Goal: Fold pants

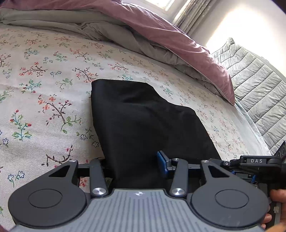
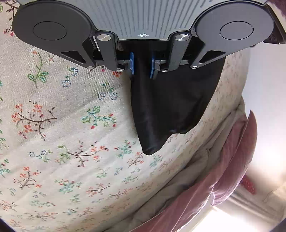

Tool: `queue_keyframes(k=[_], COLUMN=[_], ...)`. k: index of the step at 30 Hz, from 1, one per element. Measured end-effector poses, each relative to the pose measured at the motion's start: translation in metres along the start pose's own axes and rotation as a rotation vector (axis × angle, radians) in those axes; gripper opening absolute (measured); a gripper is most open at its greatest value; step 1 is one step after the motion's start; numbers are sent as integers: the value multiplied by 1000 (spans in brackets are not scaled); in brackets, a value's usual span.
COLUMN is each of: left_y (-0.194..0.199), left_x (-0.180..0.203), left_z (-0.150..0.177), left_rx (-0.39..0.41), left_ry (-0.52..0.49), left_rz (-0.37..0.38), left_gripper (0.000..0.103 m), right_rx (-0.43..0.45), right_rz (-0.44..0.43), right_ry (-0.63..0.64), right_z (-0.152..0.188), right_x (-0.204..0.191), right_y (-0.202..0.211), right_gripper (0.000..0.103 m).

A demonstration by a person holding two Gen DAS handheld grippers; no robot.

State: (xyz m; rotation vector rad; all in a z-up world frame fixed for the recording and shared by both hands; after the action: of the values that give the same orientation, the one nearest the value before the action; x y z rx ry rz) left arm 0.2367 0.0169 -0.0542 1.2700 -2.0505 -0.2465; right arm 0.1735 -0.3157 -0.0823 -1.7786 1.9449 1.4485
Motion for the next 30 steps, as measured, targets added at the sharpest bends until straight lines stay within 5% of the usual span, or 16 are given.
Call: queue_keyframes(k=[6,12,20,26,30], left_y=[4,18,45,77,90], left_x=[1,-4,10,47,55], left_z=[0,-11,-20,-2,7], left_rx=[-7,1,75,148,168], left_ry=[9,54,-63,-250,-279], left_rz=[-6,-36,-187,-309,-351], left_gripper=[73,80,88,98,102], right_rx=[-6,84,199,228,259], right_rz=[13,107,77,41,22], right_ry=[15,217,424,538,623], right_z=[-1,-3,17,43,59], right_x=[-2,-22,-57,-80,-88], right_y=[-1,20,67,96,117], right_gripper=[22,31,41,57,74])
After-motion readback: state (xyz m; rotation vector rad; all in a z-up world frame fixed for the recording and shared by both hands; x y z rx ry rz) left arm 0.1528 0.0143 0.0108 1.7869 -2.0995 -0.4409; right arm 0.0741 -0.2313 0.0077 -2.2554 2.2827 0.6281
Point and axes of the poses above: each gripper's, at about its wrist camera, not at the fingertips, and y roughly against the way its jaws point, x to its right, z to its underside, the point moved 2 cm from there along -y, roughly the way its jaws point, and after that the axes turned 13 degrees about x, right-handed, at the moved point
